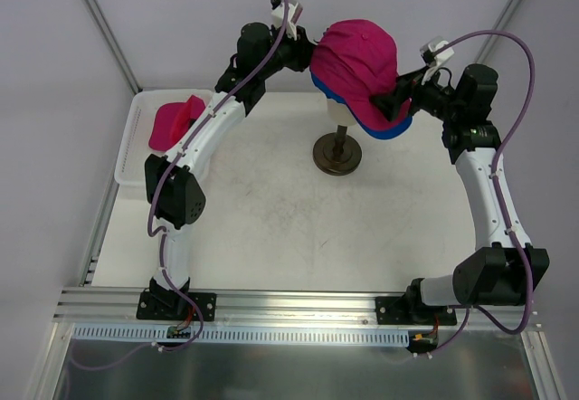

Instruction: Stack the hats

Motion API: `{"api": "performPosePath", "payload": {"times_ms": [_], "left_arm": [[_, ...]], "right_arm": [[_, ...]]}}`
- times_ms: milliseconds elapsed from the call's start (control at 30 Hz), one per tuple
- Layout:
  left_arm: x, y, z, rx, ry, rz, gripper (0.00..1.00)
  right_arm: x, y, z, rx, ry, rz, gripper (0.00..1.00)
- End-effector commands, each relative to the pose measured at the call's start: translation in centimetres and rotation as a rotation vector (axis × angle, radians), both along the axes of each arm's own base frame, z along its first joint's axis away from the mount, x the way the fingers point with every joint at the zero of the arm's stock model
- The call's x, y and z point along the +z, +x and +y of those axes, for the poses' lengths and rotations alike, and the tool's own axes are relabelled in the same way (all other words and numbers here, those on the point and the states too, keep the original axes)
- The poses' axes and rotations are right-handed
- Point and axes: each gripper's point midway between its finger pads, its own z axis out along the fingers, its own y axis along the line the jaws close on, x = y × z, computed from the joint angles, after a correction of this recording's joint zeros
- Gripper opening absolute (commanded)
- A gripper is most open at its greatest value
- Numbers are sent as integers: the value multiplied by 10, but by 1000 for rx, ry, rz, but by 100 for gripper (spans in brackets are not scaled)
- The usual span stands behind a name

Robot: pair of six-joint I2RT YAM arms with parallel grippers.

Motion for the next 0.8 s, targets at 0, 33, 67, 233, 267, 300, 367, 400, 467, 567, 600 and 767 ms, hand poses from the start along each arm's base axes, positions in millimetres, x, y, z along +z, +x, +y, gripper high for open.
{"api": "performPosePath", "payload": {"times_ms": [0,33,67,233,267,300,367,400,467,567,600,767], "left_arm": [[-81,-39,-40,-145,124,207,26],[-83,-41,-42,-154,124,210,28],[-84,-41,-42,-156,125,214,29],[-88,-41,-41,-147,125,228,42],[-85,-41,-41,-146,124,217,43],[-83,-40,-41,-145,126,210,46],[-70,-37,-39,-137,121,176,51],[-65,-36,-38,-133,118,163,56],[-43,-34,-37,-128,100,120,61],[-9,-30,-30,-105,71,52,70],[0,-28,-27,-95,62,36,72],[64,-22,0,0,18,-100,88]], "right_arm": [[-99,-22,17,66,-40,343,100],[-101,-21,16,64,-40,348,99],[-102,-21,17,70,-38,353,100],[-105,-19,18,82,-36,361,99],[-103,-19,18,81,-35,357,100],[-97,-19,19,84,-32,345,99],[-91,-18,20,85,-16,347,100],[-86,-19,21,86,-9,338,100],[-74,-20,22,81,11,330,99],[-55,-25,23,75,43,316,99],[-51,-27,24,74,52,316,100],[-36,-40,26,69,104,329,99]]}}
